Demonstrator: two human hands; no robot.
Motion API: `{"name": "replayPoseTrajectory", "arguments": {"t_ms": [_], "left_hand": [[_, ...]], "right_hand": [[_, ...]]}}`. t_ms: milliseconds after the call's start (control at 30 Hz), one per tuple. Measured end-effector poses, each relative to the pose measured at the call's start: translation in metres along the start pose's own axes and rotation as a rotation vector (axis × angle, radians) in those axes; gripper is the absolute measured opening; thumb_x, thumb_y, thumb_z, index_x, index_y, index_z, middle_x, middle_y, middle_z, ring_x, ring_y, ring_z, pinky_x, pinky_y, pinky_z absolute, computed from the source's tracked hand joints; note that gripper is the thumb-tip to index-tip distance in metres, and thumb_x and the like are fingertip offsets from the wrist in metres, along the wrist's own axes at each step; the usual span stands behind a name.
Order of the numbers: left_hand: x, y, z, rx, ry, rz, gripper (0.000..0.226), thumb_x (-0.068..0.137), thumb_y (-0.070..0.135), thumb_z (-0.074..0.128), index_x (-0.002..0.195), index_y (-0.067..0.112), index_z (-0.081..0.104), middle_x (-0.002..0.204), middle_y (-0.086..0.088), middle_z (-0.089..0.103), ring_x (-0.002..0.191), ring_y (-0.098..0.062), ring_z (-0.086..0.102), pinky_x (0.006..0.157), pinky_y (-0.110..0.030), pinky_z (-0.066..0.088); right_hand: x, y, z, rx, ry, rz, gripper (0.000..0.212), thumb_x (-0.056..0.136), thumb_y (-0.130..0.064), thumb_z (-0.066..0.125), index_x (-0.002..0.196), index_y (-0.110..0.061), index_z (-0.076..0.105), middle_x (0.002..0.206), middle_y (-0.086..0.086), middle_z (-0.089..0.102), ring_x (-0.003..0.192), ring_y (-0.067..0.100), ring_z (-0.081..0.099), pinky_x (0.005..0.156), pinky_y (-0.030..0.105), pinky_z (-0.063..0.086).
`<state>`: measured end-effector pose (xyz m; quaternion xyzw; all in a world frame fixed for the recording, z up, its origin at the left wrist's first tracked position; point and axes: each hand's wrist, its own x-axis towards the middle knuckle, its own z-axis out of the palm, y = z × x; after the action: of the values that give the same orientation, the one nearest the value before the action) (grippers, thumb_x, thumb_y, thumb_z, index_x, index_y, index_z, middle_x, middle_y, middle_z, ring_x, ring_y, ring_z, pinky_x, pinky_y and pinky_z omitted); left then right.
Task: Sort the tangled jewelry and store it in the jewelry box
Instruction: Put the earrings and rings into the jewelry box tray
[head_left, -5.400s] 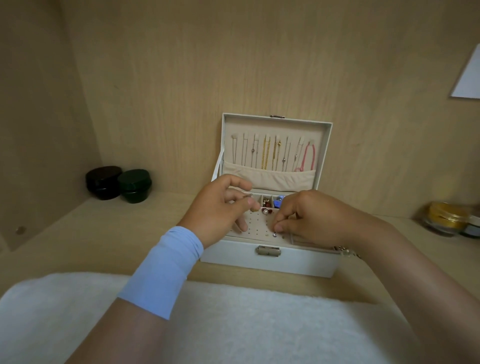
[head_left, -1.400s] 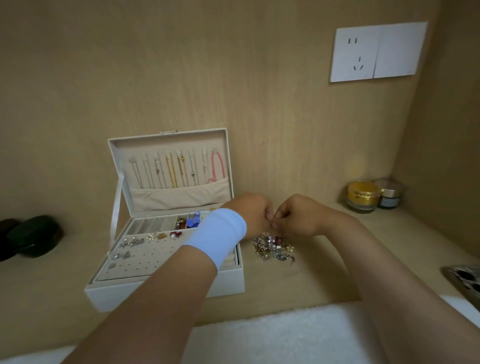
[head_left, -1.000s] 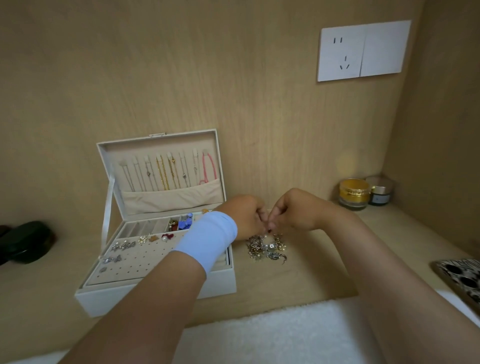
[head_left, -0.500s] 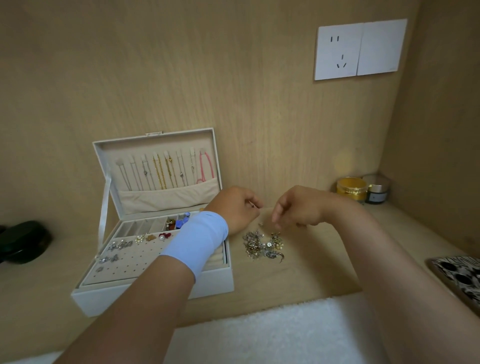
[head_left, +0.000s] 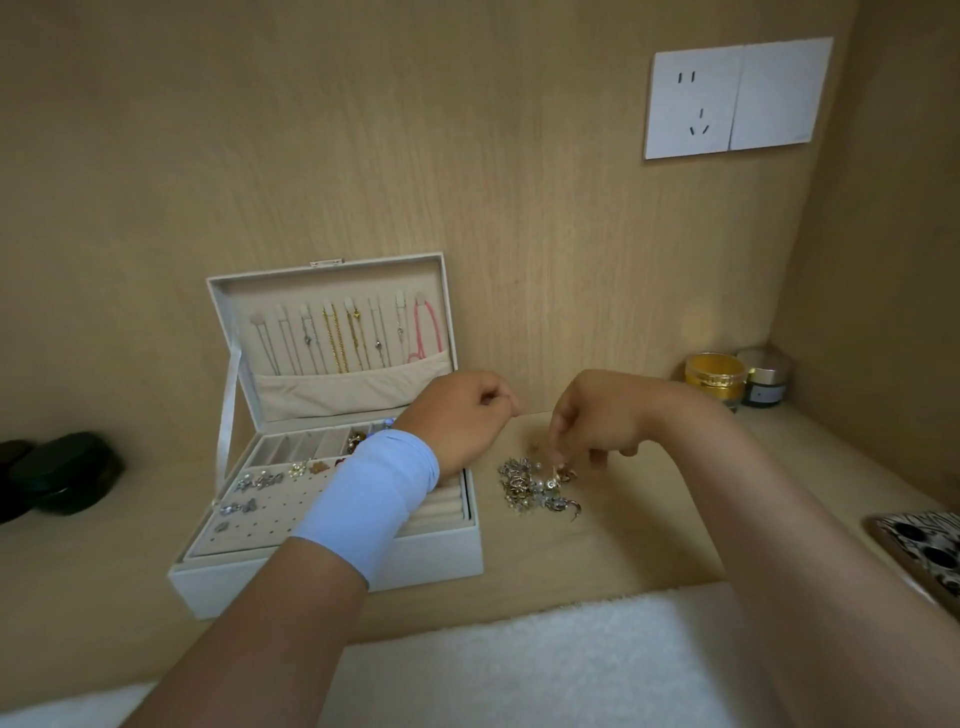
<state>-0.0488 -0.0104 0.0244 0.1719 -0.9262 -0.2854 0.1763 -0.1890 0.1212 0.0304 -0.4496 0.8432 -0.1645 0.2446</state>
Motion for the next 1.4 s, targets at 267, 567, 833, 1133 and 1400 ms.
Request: {"name": "replayPoseTrajectory", "arguments": {"t_ms": [267,567,833,1133,1400], "left_hand": [[-0.034,-0.03,-0.043,-0.171,0.108,-0.028,0.007,0.092,0.022,0.065,0.086,0.022,0.07,0.072,-0.004,0.066,0.055,-0.009,0.061,0.062,-0.025,0.05],[-0.075,-0.071,-0.09,-0.305,0.176,-0.085,0.01,0.094,0.024,0.065,0.085,0.022,0.07,0.064,0.003,0.064,0.057,-0.012,0.06,0.065,-0.03,0.051],[-0.084,-0.09,-0.113,-0.511,0.235,-0.124,0.009,0.092,0.015,0.068,0.097,0.01,0.073,0.089,-0.01,0.073,0.066,-0.015,0.069,0.061,-0.027,0.056],[-0.085,-0.117,-0.112,-0.398,0.209,-0.124,0.004,0.089,0.022,0.071,0.088,0.021,0.074,0.069,0.005,0.069,0.059,-0.007,0.064,0.056,-0.019,0.047],[-0.081,-0.118,-0.128,-0.393,0.199,-0.101,0.011,0.092,0.02,0.067,0.083,0.021,0.073,0.069,0.003,0.067,0.059,-0.01,0.062,0.06,-0.025,0.05]], "right_hand": [[-0.008,-0.059,0.015,0.416,0.246,-0.288,0.003,0.086,-0.006,0.071,0.088,-0.008,0.072,0.082,0.016,0.072,0.055,0.018,0.062,0.041,0.024,0.045],[-0.009,-0.105,0.039,0.631,0.323,-0.393,0.009,0.09,-0.013,0.073,0.098,-0.011,0.077,0.07,0.006,0.069,0.055,0.013,0.055,0.045,0.026,0.045],[0.015,-0.154,0.06,0.656,0.252,-0.438,0.02,0.095,-0.011,0.066,0.114,-0.014,0.074,0.091,0.001,0.075,0.058,0.019,0.065,0.041,0.025,0.045],[0.032,-0.168,0.08,0.601,0.274,-0.408,0.007,0.086,-0.014,0.077,0.093,-0.012,0.075,0.06,0.0,0.068,0.044,0.012,0.054,0.04,0.024,0.039],[0.032,-0.173,0.083,0.758,0.223,-0.415,0.023,0.084,-0.007,0.077,0.106,-0.01,0.074,0.069,0.004,0.07,0.048,0.014,0.052,0.039,0.023,0.042]]}}
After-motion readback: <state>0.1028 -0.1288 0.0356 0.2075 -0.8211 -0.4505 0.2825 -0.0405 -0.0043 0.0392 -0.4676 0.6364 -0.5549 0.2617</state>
